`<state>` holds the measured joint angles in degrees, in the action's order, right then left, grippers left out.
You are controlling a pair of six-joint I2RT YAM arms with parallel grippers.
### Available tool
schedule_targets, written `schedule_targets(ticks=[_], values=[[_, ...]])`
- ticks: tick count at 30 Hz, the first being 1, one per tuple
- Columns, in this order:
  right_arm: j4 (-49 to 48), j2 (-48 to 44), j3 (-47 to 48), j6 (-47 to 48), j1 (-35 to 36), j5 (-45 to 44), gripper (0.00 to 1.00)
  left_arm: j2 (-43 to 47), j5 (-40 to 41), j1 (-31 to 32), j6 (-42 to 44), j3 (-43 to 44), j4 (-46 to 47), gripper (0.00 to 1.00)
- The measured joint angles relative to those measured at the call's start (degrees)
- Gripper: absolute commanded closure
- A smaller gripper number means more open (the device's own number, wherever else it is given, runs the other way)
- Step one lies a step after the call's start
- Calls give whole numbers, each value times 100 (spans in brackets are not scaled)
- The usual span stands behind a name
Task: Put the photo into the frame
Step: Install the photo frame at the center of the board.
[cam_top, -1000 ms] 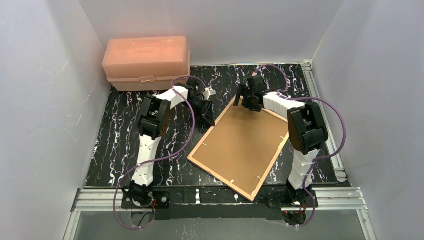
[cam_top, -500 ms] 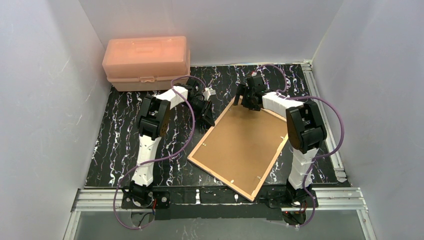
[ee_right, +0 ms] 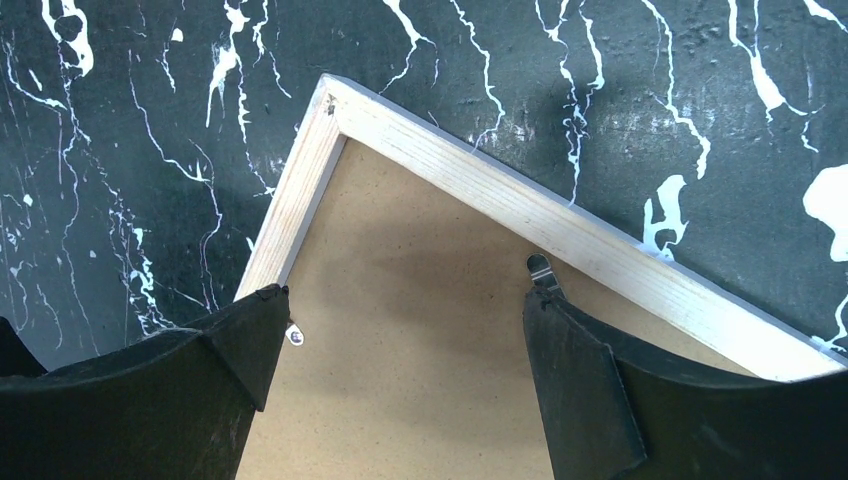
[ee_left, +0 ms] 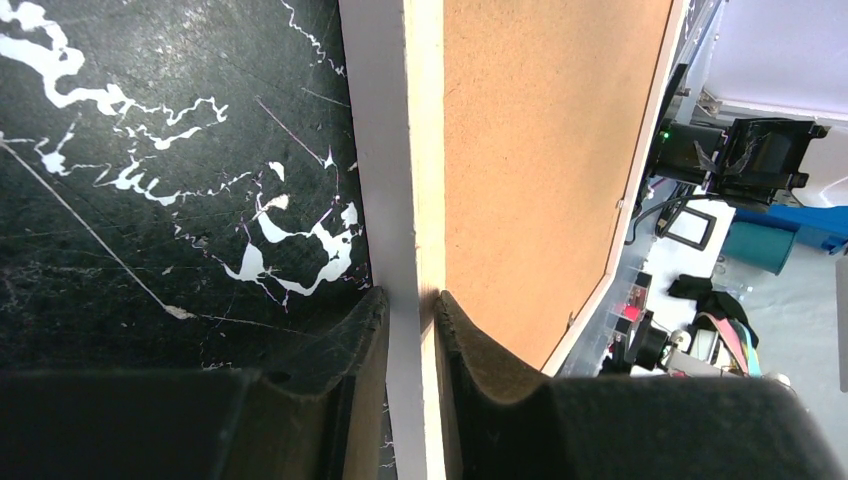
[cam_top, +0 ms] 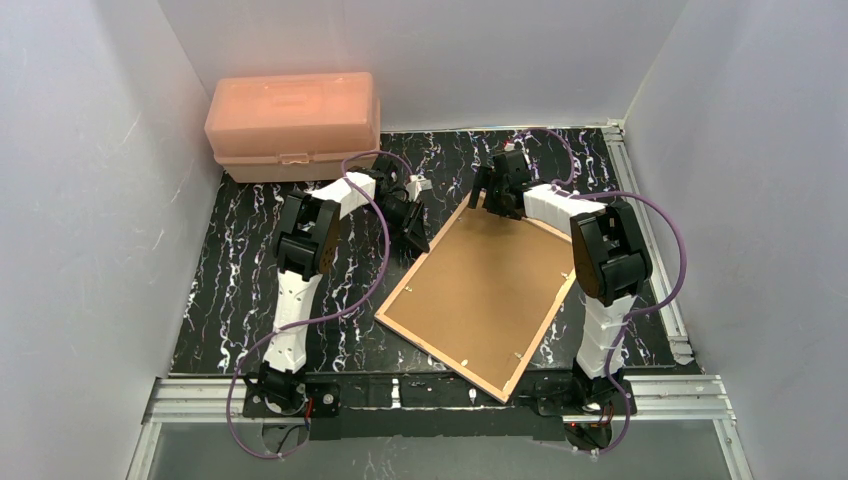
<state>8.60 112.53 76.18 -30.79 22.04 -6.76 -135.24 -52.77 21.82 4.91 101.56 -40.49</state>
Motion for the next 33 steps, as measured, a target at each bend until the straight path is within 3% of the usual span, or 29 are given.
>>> schedule_targets(ticks=[33], values=[[-66,13,-13,-33,-22,11,7,70,-7,0,46,-107,105,81]])
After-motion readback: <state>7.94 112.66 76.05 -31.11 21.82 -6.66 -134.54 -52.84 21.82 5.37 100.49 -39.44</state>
